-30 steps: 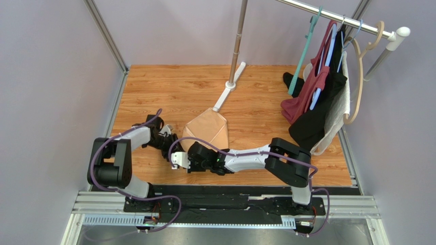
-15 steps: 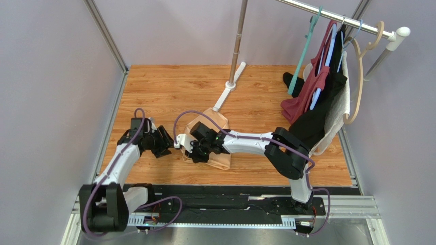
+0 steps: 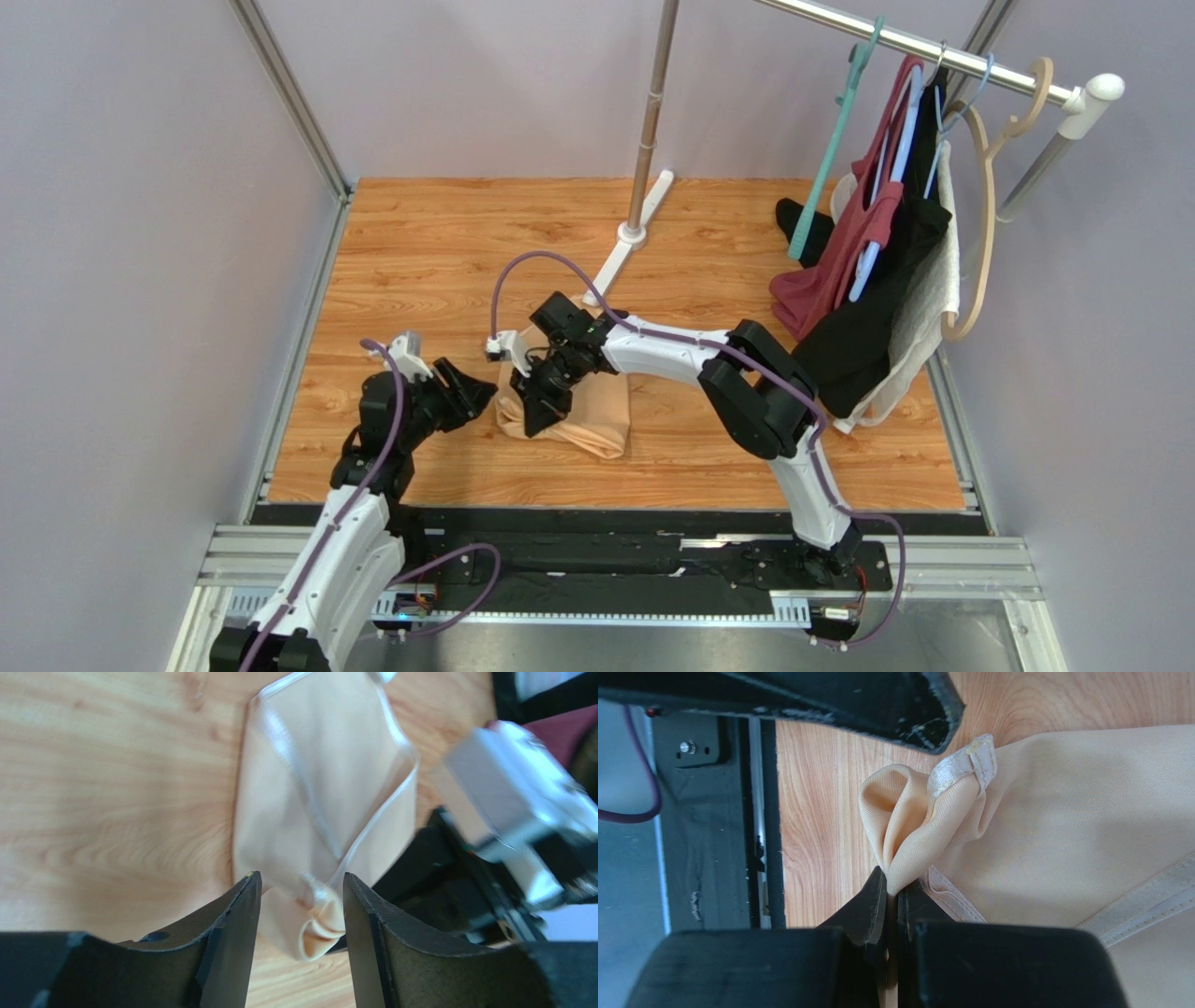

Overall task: Fold the napkin, place the utensils inside, and roll it up
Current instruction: Roll the napkin with the utensil

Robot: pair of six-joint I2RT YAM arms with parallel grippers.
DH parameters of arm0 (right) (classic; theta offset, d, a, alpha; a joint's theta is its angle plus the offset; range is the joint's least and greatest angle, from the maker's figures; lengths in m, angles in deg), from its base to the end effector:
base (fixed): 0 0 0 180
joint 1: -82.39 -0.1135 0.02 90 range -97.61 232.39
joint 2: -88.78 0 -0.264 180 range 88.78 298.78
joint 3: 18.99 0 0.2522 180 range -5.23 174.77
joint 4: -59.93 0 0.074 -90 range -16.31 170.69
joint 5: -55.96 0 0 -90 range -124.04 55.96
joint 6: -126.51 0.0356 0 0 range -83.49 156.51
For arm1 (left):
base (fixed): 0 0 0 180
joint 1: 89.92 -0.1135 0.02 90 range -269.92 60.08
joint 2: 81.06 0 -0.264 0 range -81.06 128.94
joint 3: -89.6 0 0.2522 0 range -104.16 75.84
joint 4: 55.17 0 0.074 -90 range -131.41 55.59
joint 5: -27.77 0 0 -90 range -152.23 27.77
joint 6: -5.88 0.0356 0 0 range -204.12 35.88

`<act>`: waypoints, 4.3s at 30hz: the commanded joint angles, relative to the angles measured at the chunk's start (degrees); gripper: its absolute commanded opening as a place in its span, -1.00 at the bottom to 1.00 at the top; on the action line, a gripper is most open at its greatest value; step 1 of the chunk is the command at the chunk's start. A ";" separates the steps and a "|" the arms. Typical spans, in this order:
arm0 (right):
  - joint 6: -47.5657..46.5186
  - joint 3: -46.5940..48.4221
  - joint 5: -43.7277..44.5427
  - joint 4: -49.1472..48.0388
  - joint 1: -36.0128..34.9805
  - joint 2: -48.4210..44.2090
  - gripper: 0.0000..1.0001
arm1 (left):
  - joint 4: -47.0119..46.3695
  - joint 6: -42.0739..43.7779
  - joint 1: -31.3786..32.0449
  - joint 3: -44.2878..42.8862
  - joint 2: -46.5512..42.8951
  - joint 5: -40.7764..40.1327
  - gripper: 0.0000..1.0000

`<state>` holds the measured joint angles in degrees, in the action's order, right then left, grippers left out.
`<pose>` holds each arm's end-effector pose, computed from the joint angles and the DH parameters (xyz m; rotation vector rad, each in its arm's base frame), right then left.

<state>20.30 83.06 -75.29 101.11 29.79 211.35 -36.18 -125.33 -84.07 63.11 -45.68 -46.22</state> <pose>0.2523 0.3686 0.1589 -1.7152 2.0567 1.1631 0.1478 -0.0250 0.1768 -0.4740 2.0797 -0.7851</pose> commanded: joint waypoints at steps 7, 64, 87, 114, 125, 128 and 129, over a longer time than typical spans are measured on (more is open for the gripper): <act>3.11 5.74 -10.24 9.75 4.69 11.11 -1.00 | -24.57 6.58 6.37 2.63 7.07 3.85 0.16; 5.92 14.98 -14.56 15.12 9.09 21.40 -0.87 | -32.50 1.84 14.02 6.23 23.43 -2.81 -1.00; 14.36 -2.85 -1.90 -7.63 14.54 -2.40 0.58 | -11.56 -4.14 14.02 -0.54 19.29 -9.59 -1.00; 13.05 -6.29 -7.17 -5.98 9.62 0.65 -0.28 | -6.20 -3.96 13.93 -0.28 7.26 -9.24 -1.00; 9.35 -2.60 -11.22 0.62 9.36 5.58 -0.44 | -4.11 -4.41 13.93 -1.50 7.86 -10.12 -0.56; 9.09 -2.07 -11.22 1.14 9.36 5.93 -0.46 | -3.48 -3.96 13.93 -2.29 7.95 -10.56 -0.31; 9.00 -1.98 -11.13 1.32 9.27 5.93 -0.46 | -3.30 -3.79 13.93 -2.47 7.87 -11.00 -0.16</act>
<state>31.84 79.67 -87.18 99.82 39.54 215.35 -40.27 -129.25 -69.84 63.83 -37.75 -55.94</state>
